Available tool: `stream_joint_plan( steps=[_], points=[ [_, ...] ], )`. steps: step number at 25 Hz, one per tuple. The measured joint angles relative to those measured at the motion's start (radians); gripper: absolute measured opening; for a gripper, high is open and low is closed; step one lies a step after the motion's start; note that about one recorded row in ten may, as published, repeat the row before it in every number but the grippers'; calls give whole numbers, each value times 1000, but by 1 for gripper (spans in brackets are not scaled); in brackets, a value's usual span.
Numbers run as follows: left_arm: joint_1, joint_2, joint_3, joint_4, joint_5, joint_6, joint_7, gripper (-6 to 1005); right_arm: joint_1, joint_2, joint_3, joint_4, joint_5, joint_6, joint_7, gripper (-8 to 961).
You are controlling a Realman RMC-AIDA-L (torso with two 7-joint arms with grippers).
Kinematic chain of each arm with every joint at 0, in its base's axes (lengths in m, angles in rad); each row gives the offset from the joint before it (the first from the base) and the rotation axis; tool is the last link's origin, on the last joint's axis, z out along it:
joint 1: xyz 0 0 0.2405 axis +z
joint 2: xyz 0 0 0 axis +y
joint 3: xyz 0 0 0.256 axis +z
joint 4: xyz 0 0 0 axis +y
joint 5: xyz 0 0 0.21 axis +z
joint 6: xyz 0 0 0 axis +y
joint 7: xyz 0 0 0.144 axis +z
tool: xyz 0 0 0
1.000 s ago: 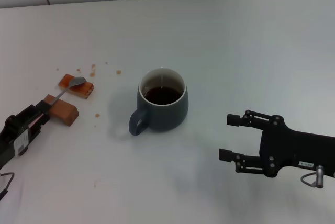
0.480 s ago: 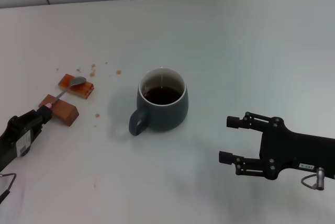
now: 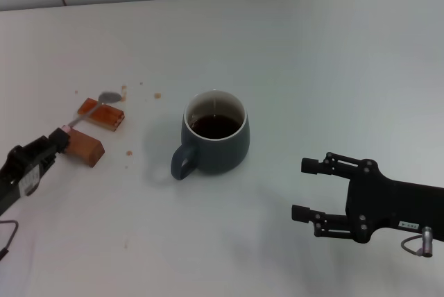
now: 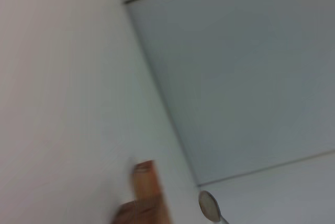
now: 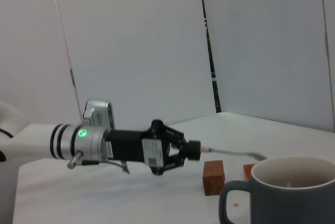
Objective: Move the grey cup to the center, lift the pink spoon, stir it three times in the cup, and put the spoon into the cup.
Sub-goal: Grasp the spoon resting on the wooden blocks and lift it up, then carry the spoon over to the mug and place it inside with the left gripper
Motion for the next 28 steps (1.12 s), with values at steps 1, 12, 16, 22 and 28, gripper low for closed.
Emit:
stream_joint_plan(
  steps=[1, 12, 16, 22, 28],
  points=[
    [-1, 0, 0, 12, 0, 21, 8, 132, -3, 0, 0, -5, 0, -1, -3, 795],
    [-73, 4, 142, 398, 1, 229, -17, 127, -11, 2, 0, -25, 5, -16, -2, 795],
    [-103, 24, 301, 700, 1, 261, -68, 126, -11, 1, 2, -44, 7, -31, 0, 795],
    [-168, 69, 435, 1161, 11, 358, -199, 126, -31, 2, 11, -69, 10, -56, 1, 795],
    [-271, 66, 444, 1353, 90, 473, -279, 124, -57, 2, 28, -78, 13, -81, 1, 795]
  ],
)
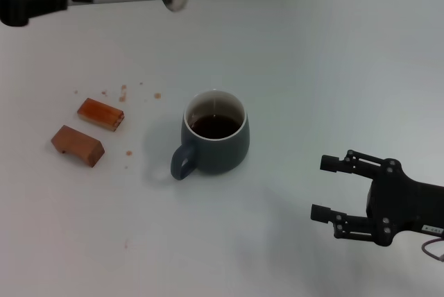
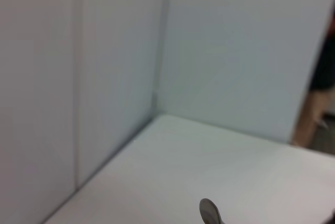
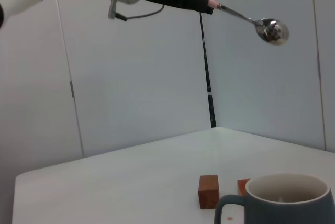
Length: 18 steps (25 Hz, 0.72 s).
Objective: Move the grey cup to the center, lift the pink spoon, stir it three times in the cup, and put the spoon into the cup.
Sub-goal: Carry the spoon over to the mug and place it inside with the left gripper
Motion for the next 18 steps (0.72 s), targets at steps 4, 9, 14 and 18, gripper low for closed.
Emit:
stream_joint_plan(
  steps=[4, 9, 14, 18],
  points=[
    [-91, -29, 99, 109, 124, 73, -40, 125, -15, 1, 1, -1, 1, -7, -5, 795],
    [-160, -62, 241, 161, 266, 77, -51, 125, -28, 1, 1, -1, 1, -11, -5, 795],
    [-205, -71, 322, 144, 345, 79, -44, 125, -39, 1, 1, 0, 1, -12, -7, 795],
    [-225, -71, 346, 113, 390, 66, -24, 125, -45, 2, 1, 3, 1, -19, -7, 795]
  ],
)
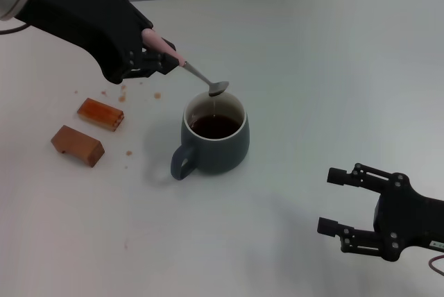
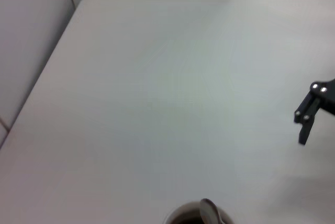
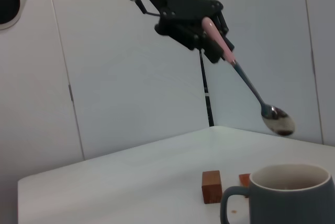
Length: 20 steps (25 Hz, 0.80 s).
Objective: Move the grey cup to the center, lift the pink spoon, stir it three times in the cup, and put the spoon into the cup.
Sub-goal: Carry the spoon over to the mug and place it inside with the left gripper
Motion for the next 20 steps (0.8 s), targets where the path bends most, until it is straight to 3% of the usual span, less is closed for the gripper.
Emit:
stream_joint_plan(
  steps=[11, 20],
  points=[
    [-10, -4, 148, -57, 115, -71, 28, 124, -3, 0, 1, -2, 0, 0, 0, 795],
    [-28, -6, 201, -122, 143, -129, 24, 124, -5, 0, 1, -4, 1, 0, 1, 795]
  ],
)
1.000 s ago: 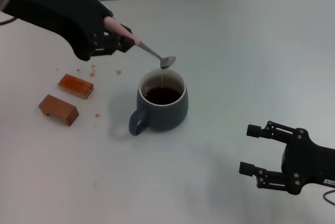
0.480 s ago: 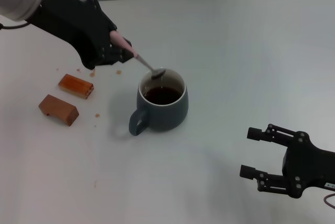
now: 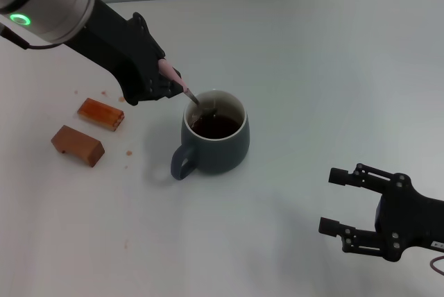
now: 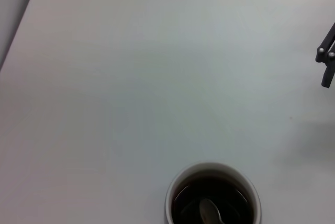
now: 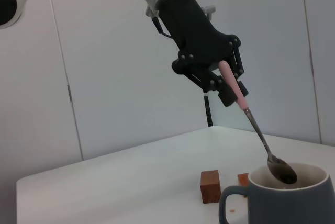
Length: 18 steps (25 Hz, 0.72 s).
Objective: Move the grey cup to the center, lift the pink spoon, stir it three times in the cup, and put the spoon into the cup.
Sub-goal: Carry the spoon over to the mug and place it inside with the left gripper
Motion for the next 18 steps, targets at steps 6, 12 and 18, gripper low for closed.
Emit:
stream_joint_plan(
  steps=[6, 12, 18],
  points=[
    [-10, -1, 33, -36, 34, -33, 0, 124, -3, -1, 0, -5, 0, -2, 3, 795],
    [-23, -5, 81, -76, 82, -90, -15, 125, -7, -1, -2, -9, 0, -3, 5, 795],
    [-56, -5, 106, -125, 91, -117, -18, 125, -7, -1, -7, -8, 0, -3, 6, 795]
  ],
)
